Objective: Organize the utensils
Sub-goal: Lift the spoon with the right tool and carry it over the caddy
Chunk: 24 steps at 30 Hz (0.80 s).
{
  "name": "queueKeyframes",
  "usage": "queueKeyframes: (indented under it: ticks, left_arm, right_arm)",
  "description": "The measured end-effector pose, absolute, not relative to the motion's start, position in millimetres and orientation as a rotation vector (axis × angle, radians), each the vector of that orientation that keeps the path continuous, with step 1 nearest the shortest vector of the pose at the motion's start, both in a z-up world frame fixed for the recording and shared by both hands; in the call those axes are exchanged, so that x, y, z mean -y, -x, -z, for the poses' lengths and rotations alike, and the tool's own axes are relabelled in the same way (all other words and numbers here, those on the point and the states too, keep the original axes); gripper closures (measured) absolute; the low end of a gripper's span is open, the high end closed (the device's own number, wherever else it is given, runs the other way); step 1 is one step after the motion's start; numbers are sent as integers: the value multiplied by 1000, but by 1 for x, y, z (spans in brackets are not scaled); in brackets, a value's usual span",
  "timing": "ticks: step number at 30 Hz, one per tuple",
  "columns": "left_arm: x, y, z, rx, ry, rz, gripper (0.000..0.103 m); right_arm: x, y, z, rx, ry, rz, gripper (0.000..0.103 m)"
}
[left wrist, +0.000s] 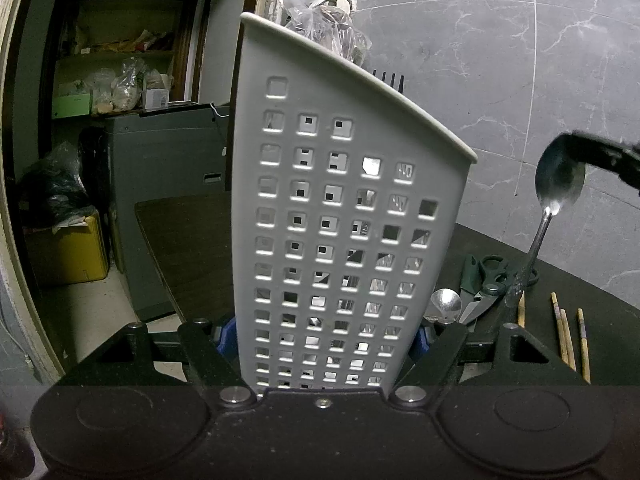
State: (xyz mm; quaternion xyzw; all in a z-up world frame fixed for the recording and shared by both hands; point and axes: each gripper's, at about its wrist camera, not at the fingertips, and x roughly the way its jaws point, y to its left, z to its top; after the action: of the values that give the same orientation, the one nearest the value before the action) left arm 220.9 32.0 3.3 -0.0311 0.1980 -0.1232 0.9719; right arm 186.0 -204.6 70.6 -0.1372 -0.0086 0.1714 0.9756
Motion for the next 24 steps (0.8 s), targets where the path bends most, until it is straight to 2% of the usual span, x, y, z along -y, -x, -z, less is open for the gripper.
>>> queueKeyframes:
  ticks: [6,24]
  left_arm:
    - [-32,-221,-3,-400,63,249,26]
    - [-32,-221,-3,-399,63,248,26]
  right_arm:
    - [175,-170,-69,86,431,-375,103]
    - [185,-150,-69,73,399,-472,101]
